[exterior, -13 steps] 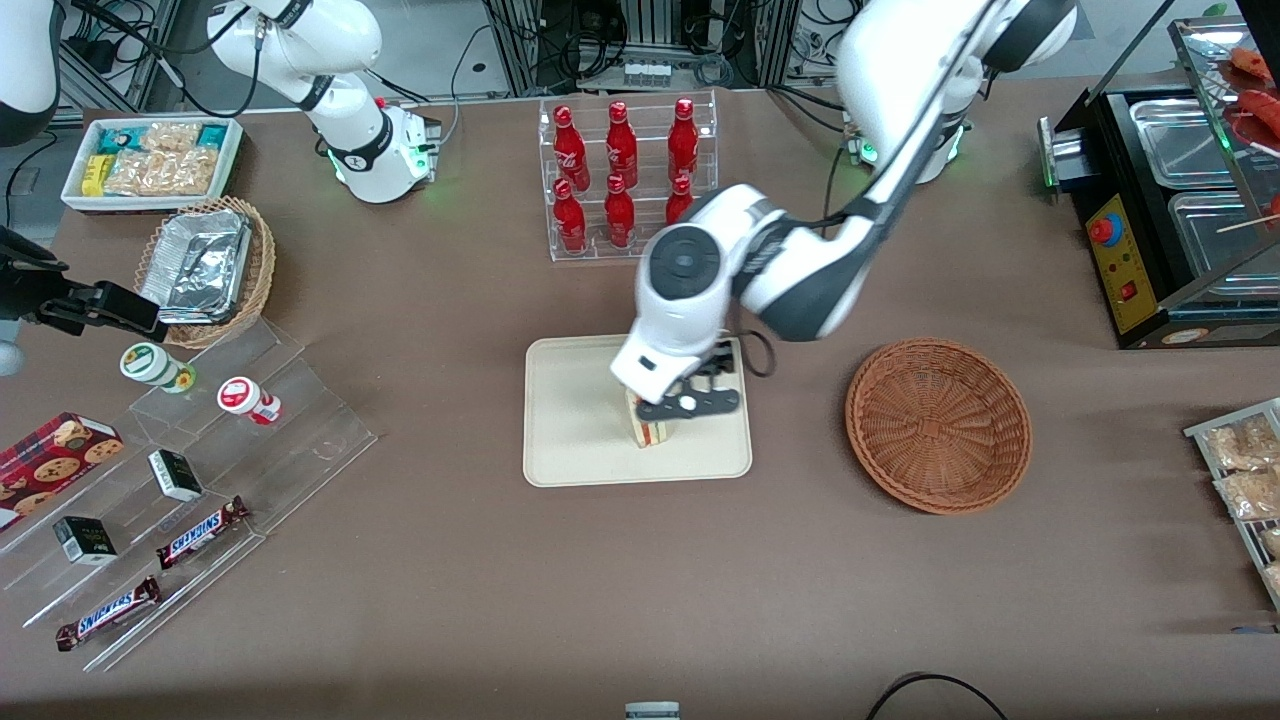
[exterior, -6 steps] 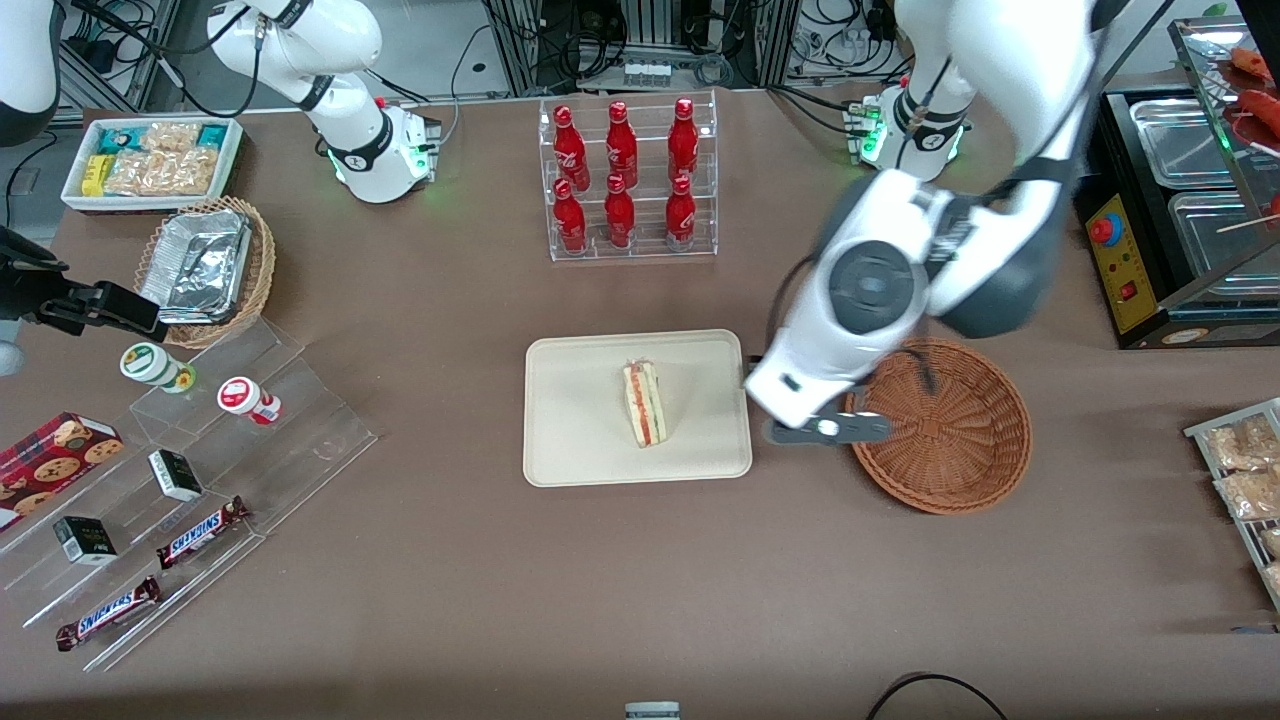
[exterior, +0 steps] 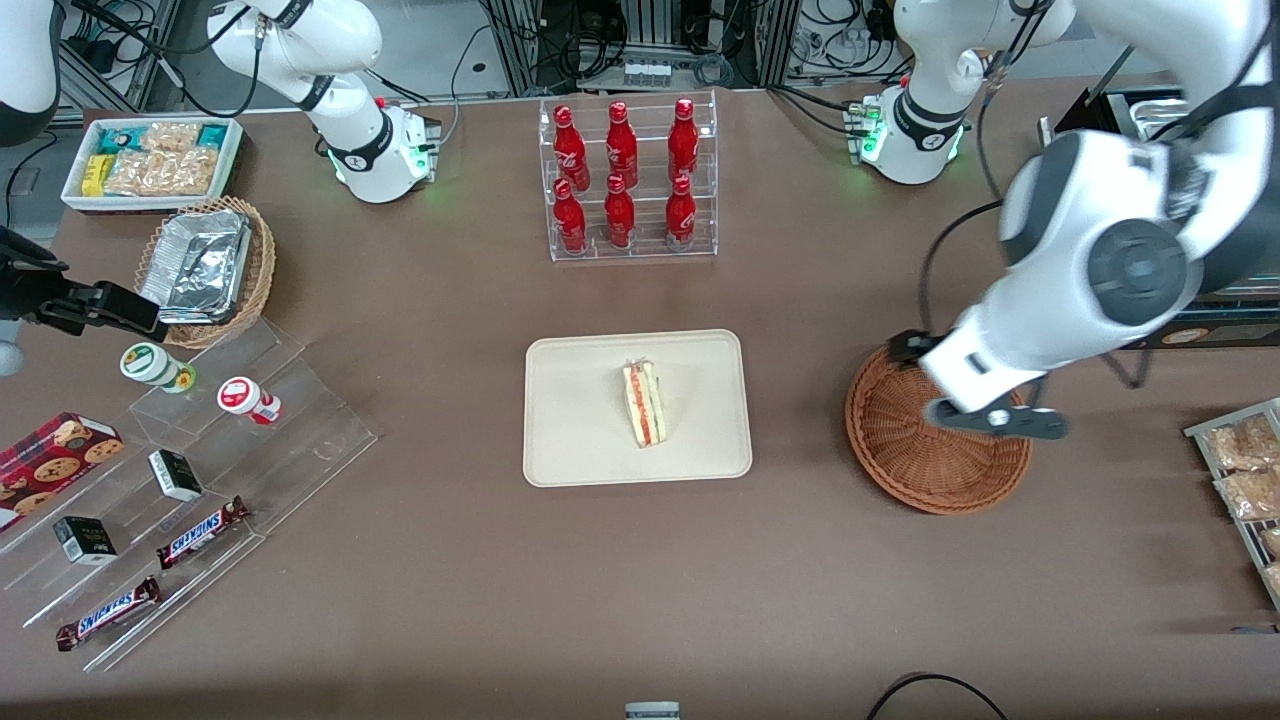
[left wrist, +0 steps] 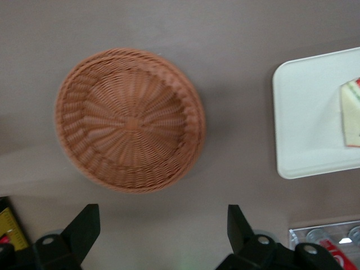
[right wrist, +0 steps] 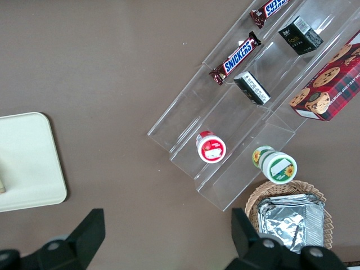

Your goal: Place sandwich from basket to tray

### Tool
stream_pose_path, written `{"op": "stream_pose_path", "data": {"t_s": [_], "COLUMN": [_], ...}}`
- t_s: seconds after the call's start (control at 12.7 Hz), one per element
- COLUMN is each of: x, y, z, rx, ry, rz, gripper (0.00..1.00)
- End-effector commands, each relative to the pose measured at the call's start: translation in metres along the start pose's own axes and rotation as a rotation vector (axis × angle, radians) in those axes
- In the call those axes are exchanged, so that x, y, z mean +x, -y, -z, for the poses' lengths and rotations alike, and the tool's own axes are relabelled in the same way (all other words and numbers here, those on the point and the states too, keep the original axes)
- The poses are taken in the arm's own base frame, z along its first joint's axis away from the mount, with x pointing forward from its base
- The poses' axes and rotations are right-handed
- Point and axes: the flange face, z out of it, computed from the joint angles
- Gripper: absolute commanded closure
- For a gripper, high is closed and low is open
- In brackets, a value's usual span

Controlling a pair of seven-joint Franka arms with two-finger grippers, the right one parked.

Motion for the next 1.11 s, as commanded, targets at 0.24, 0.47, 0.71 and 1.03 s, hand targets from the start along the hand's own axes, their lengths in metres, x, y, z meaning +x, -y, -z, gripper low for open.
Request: {"op": "stream_pose_path", "data": {"t_s": [0.24, 0.47, 0.71, 1.03], "x": [-0.061, -0.080, -0.097, -0.109], "y": [0.058, 0.072, 0.078, 0.093], "z": [0.046, 0.066, 0.080, 0.089], "rx": [0.014, 0.018, 0.022, 0.013], "ry": [0.025, 0.010, 0.013, 0.012], "rz": [0.074, 0.107, 0.123, 0.155], "gripper": [0.00, 0.00, 0.00, 0.00]}}
